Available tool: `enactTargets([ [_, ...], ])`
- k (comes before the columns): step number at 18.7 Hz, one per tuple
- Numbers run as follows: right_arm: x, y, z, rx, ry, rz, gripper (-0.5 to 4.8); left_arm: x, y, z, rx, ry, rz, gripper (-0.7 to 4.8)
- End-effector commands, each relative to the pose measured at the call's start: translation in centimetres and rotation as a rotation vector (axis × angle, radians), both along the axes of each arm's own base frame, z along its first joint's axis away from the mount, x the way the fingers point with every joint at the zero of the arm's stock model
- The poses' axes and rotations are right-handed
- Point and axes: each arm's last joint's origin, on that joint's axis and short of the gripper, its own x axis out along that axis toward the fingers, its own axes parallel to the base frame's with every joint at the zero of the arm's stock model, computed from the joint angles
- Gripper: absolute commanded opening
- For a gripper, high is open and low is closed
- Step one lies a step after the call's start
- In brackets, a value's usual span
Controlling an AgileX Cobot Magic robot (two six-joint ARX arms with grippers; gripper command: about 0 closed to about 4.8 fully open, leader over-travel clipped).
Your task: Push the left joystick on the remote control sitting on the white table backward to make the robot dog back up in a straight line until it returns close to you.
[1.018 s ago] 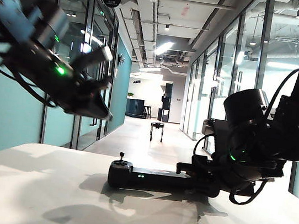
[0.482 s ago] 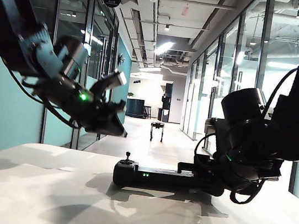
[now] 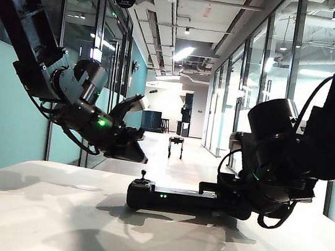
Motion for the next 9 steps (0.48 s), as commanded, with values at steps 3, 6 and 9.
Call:
enactTargets([
  [3, 0.19, 0.10, 0.52, 0.017, -0.034, -0.008, 1.98, 1.28, 1.86, -0.14, -0.005, -0.012, -0.028, -0.06],
  [6, 0.19, 0.10, 0.52, 0.017, -0.034, -0.008, 1.98, 1.64, 1.81, -0.20, -0.012, -0.008, -0.040, -0.06],
  [9, 0.19, 0.10, 0.52, 0.017, -0.034, -0.008, 1.98, 1.80, 1.58, -0.55, -0.007, -0.014, -0.054, -0.06],
])
